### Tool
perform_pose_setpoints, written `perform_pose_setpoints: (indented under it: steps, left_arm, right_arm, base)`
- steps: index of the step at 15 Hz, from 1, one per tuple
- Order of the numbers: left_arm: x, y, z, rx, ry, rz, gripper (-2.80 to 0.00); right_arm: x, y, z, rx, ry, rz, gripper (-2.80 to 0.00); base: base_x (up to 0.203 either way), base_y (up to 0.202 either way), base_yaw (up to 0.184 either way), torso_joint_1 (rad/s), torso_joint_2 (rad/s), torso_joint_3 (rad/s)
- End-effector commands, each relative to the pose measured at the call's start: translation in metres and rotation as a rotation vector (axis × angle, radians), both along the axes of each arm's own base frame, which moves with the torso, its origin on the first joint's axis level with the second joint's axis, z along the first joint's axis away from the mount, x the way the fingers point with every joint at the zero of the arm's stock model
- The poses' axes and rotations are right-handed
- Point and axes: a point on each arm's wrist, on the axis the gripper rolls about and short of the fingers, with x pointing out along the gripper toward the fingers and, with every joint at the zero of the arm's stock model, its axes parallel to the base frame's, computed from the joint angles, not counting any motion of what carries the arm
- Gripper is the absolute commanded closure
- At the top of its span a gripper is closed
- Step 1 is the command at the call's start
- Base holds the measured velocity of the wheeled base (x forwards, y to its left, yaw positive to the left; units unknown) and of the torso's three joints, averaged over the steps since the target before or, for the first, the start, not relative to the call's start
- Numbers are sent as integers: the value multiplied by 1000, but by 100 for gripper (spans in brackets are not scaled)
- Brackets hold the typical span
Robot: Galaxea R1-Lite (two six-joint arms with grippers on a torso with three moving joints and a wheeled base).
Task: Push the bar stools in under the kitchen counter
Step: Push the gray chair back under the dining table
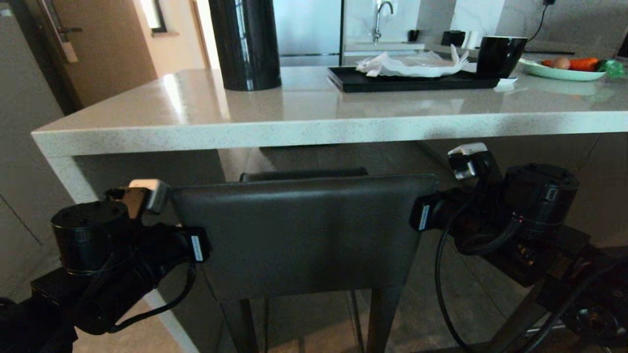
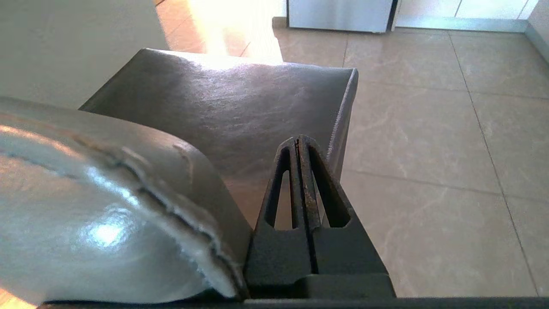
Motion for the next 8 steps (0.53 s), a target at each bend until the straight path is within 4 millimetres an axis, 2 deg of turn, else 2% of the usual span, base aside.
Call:
perform_pose_setpoints:
  steps: [1,2,8]
  left_arm:
    - [-1,0,1,-4,-6,1,0]
    - [0,1,1,-5,-7,3,0]
    - [-5,4,6,-13,-24,6,0]
  right_arm:
    - [0,0,1,3,-5,1,0]
    - [0,0,1,4,-4,0,0]
    - [-5,-3,5,10,-14,-3,0]
  base:
    - [159,0,1,6,1,2]
    - [115,0,1,12,7,2]
    - [0,0,0,0,0,0]
